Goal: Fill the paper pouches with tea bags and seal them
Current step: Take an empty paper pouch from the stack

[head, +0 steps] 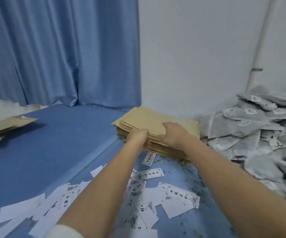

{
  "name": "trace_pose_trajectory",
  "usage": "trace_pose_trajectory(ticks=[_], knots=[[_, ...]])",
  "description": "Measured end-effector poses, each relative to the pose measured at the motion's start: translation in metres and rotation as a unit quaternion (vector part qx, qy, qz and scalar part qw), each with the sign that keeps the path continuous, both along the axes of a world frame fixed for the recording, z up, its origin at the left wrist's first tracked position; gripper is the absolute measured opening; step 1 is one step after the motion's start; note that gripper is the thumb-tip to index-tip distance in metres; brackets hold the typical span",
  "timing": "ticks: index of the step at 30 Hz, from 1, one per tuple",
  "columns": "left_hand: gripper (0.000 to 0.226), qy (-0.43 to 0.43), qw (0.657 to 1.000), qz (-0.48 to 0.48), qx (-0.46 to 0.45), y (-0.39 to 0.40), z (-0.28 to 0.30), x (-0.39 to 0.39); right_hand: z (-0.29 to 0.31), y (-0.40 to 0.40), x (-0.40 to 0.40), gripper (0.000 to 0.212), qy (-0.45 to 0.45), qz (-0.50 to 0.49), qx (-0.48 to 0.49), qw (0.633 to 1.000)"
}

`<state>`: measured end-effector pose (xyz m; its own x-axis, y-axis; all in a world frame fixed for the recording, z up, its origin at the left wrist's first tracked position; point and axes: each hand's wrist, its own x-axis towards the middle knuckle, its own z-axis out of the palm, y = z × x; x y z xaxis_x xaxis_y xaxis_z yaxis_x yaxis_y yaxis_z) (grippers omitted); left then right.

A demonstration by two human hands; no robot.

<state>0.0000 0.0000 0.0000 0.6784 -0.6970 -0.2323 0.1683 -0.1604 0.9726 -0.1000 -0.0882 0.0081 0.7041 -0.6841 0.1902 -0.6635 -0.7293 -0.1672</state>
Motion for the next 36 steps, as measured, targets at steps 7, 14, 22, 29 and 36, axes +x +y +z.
trace_pose_trajectory(ticks=[7, 14, 22, 29, 36], knots=[[0.032, 0.062, 0.998, -0.004, 0.0, -0.018, -0.026, 0.008, -0.029, -0.033, -0.003, 0.11, 0.056, -0.08, 0.067, 0.993], [0.054, 0.122, 0.992, -0.032, -0.003, -0.015, -0.027, -0.003, -0.045, -0.003, -0.016, 0.047, 0.021, 0.013, -0.23, 0.973], [0.03, 0.153, 0.974, 0.022, -0.167, 0.017, 0.0, -0.028, -0.049, 0.062, -0.046, 0.032, -0.147, 0.113, -0.399, 0.898], [0.044, -0.405, 0.908, 0.102, -0.047, 0.085, 0.029, -0.052, 0.01, 0.12, -0.068, 0.042, -0.395, 0.081, 0.199, 0.893], [0.086, -0.735, 0.672, 0.046, 0.083, 0.157, 0.018, -0.068, 0.065, 0.152, -0.125, 0.054, -0.635, 0.079, 0.539, 0.547]])
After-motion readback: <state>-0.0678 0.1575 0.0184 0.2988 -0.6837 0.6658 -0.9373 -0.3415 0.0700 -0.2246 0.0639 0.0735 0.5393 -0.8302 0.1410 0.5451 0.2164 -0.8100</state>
